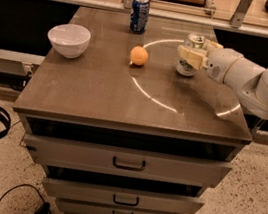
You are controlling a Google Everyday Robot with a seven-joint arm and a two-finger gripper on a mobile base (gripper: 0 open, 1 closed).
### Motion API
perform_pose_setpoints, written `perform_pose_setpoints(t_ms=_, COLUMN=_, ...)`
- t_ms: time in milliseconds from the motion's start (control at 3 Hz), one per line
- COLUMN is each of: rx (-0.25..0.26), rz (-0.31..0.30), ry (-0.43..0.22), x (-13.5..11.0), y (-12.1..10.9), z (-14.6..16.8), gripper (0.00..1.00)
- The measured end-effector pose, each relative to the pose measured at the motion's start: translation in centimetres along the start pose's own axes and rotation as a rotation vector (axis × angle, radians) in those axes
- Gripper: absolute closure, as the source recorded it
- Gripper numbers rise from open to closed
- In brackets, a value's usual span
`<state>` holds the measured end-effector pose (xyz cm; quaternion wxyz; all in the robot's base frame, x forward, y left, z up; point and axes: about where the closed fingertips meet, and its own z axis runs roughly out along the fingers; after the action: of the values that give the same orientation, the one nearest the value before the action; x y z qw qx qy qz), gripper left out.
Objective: Place 7up can into white bowl
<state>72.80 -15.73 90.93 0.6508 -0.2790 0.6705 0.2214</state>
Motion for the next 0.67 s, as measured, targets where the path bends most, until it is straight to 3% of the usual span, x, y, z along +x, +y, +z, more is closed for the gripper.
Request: perform_pose_setpoints(t_ms=667, rx=-0.008, rz=0.0, ry=-0.001, x=-0.07, y=0.4, z=0.42, gripper=0.95)
